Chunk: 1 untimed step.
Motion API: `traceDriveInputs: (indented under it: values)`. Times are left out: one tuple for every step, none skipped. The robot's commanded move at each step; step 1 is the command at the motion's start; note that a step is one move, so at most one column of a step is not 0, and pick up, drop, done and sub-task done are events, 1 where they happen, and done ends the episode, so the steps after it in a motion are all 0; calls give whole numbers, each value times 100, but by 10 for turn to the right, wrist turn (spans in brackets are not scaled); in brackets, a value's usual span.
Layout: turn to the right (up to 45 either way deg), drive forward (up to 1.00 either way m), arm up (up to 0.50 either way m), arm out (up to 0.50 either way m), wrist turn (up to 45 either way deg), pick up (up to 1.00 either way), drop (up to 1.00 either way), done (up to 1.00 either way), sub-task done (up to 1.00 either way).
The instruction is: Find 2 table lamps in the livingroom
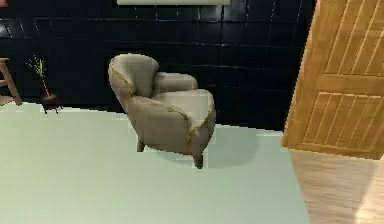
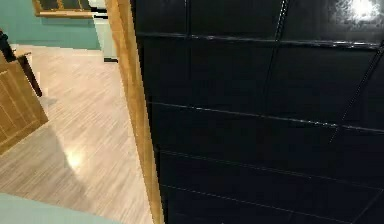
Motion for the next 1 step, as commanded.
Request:
traceDriveInputs:
  values:
    - [-450,0,0,0,0,0,0,0,0]
